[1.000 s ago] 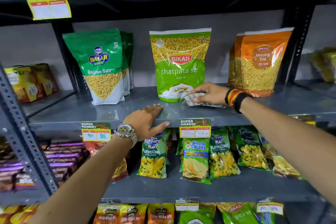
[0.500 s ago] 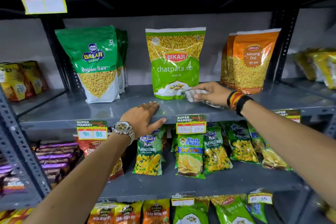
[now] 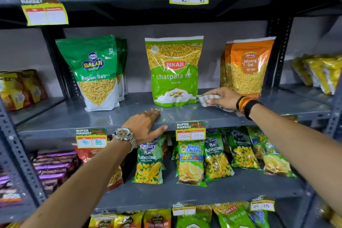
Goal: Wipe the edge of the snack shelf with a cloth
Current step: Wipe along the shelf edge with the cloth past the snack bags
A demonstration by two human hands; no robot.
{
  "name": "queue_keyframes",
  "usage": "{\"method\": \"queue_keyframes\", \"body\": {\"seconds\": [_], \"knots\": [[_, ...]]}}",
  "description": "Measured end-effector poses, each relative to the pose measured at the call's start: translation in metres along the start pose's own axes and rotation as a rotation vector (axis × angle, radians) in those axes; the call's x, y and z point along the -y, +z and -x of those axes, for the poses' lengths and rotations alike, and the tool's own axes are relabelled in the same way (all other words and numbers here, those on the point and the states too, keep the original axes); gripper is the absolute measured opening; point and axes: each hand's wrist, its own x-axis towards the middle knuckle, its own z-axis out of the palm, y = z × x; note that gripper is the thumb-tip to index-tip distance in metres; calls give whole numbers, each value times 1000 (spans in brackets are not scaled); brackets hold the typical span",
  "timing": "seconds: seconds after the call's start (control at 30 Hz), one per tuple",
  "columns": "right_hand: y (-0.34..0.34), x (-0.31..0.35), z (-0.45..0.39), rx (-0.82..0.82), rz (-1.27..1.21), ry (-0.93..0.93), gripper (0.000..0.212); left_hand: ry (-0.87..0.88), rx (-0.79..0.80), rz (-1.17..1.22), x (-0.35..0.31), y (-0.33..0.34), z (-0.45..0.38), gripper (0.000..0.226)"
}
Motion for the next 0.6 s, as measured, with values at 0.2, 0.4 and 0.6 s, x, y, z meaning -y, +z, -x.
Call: {"method": "queue_keyframes", "body": {"seconds": [0.2, 0.4, 0.6], "knots": [[24, -7, 17, -13, 128, -74, 28, 52, 20, -4, -39, -2, -15, 112], [-21, -1, 71, 201, -69, -160, 29, 128, 26, -18, -66, -5, -33, 98], [-46, -43, 6, -95, -99, -66, 35, 135, 13, 4, -95, -11, -62, 88]]}}
